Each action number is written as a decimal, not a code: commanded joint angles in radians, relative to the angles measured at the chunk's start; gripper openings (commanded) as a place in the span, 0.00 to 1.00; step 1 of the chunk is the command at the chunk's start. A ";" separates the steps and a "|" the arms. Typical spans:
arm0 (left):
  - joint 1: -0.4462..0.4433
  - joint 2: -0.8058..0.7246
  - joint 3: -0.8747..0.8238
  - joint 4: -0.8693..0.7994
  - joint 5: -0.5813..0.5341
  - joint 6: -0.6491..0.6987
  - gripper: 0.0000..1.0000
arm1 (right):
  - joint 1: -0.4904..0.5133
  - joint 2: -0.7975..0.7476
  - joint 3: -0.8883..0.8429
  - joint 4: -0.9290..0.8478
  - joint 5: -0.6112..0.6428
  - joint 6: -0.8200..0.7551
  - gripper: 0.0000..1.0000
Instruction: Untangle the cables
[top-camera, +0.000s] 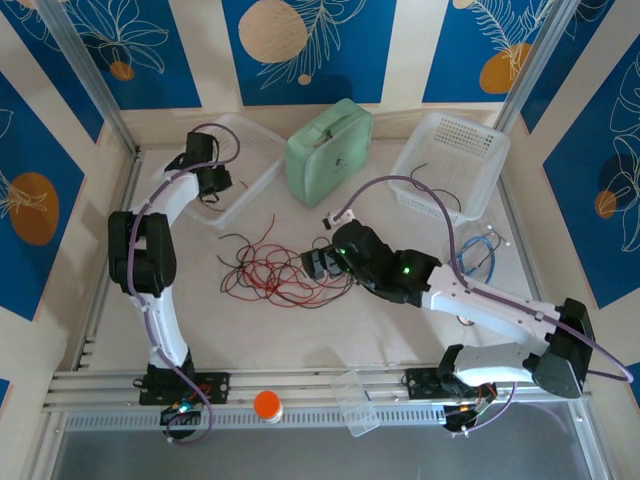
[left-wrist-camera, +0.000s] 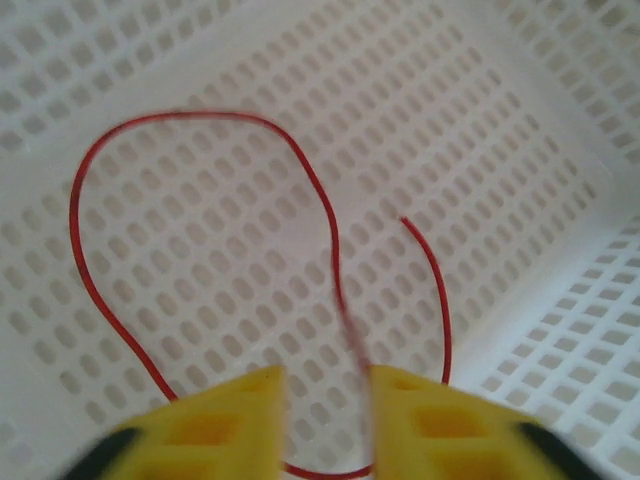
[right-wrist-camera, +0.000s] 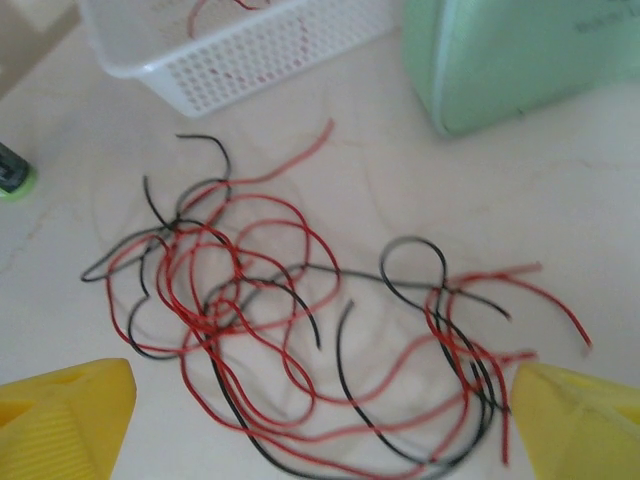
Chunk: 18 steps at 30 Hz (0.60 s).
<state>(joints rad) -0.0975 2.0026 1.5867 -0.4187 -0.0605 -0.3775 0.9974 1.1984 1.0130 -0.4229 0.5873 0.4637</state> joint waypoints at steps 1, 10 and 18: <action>-0.032 -0.019 0.054 -0.036 -0.020 -0.010 0.47 | 0.001 -0.043 -0.014 -0.136 0.052 0.112 0.97; -0.071 -0.127 0.136 -0.119 -0.053 0.038 0.73 | -0.117 -0.023 0.082 -0.475 -0.086 0.374 0.97; -0.212 -0.324 0.185 -0.292 -0.026 0.090 0.73 | -0.237 -0.043 0.019 -0.478 -0.231 0.428 0.91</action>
<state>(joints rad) -0.2401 1.7725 1.7420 -0.5995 -0.0978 -0.3218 0.7963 1.1694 1.0592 -0.8619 0.4393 0.8387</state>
